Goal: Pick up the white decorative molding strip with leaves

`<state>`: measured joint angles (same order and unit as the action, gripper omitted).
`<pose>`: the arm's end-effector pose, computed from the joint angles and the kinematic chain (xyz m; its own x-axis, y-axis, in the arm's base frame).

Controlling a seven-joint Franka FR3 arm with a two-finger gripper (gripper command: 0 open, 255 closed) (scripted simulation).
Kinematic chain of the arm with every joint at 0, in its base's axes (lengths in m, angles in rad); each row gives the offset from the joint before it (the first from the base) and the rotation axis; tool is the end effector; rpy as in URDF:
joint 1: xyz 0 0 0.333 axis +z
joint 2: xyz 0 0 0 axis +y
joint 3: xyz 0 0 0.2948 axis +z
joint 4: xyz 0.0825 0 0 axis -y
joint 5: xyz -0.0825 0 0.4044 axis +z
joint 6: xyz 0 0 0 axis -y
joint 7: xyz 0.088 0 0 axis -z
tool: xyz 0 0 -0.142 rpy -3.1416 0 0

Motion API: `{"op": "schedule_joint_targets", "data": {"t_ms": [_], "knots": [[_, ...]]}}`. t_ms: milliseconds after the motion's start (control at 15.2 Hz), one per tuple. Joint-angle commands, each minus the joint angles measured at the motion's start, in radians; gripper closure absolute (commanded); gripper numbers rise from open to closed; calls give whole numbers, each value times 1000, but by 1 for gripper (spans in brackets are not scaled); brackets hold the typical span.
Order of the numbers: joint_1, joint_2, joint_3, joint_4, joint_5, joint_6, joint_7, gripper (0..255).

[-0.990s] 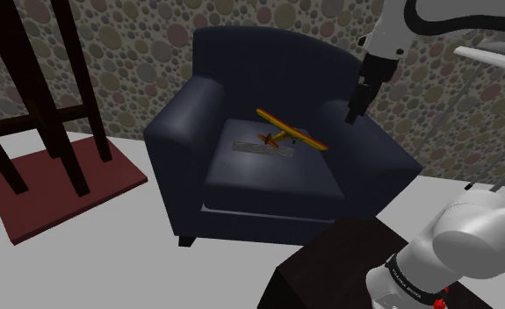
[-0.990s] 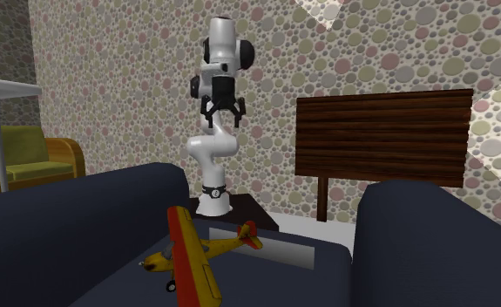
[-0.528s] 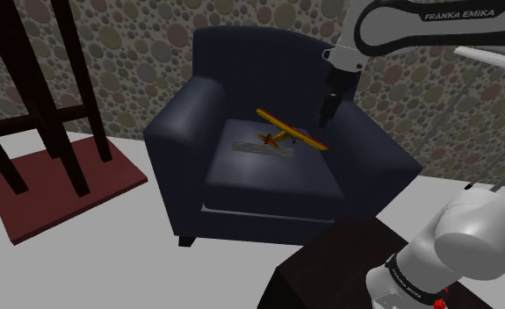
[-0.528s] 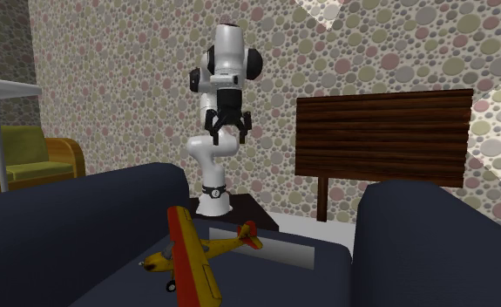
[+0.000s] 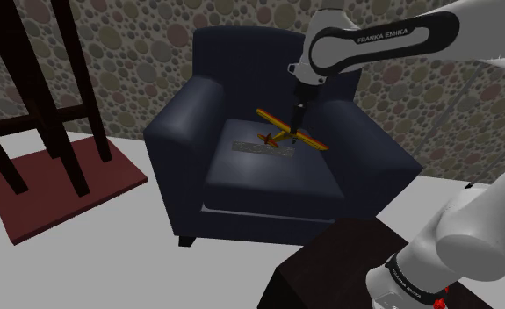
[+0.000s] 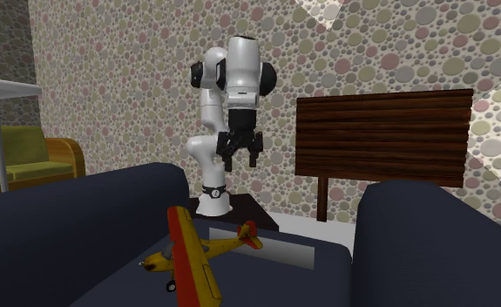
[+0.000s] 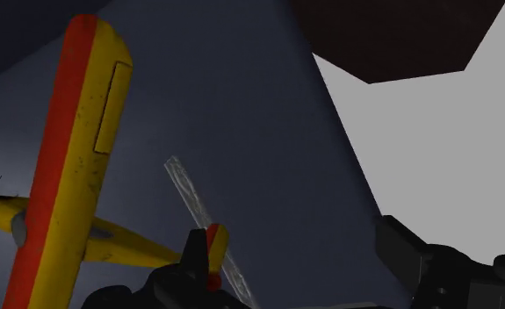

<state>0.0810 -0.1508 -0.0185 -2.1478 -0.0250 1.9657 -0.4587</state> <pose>0.5223 0.0302 0.4001 0.8615 0.5064 -0.0370 0.5068 -0.8620 0.0040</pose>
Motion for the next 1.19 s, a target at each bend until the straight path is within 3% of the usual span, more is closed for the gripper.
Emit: {"op": "schedule_joint_targets", "data": {"t_ms": [0,528,1122], "knots": [[9,70,6,42,-2,30,-29,0],[36,358,34,247,-23,119,-138,0],[70,652,68,525,-63,142,-230,0]]}}
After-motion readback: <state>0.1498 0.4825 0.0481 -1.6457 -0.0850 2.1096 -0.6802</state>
